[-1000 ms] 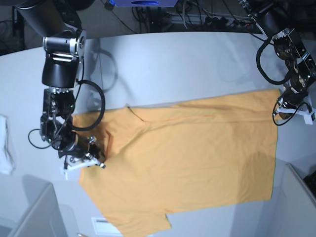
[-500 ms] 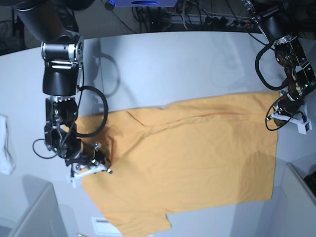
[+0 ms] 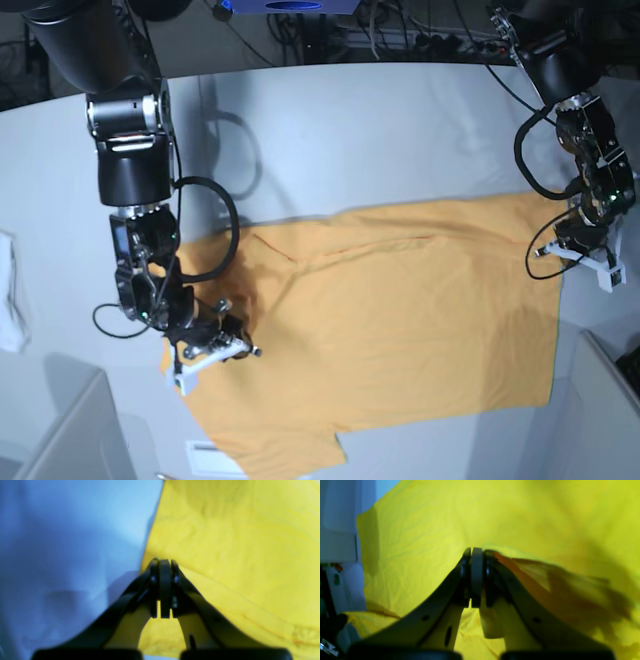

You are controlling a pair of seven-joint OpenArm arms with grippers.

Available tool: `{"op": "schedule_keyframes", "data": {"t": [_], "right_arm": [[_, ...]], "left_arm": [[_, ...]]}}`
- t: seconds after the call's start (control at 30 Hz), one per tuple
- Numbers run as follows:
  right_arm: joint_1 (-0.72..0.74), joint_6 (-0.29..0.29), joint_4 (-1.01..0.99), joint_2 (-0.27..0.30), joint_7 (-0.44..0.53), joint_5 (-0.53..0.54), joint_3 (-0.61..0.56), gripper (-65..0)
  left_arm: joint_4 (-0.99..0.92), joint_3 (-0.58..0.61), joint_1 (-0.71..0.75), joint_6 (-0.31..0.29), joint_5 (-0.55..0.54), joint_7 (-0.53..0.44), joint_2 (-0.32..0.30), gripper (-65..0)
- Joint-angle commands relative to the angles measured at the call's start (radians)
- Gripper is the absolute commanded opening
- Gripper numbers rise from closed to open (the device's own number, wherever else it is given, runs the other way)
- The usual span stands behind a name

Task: Fold the T-shirt properly
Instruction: 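Pull the right gripper back toward the shoulder and open it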

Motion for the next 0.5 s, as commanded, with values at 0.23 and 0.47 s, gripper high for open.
{"op": "schedule_keyframes", "data": {"t": [0.23, 0.47], "right_arm": [[0.049, 0.007, -0.047, 0.014, 0.027, 0.001, 0.008, -65.0], [0.049, 0.004, -0.042, 0.034, 0.025, 0.001, 0.01, -65.0]], "left_arm": [[-0.033, 0.023, -0.041, 0.0, -0.011, -0.021, -0.011, -65.0], [-0.04, 0.023, -0.05, -0.002, -0.011, -0.021, -0.011, -65.0]]}}
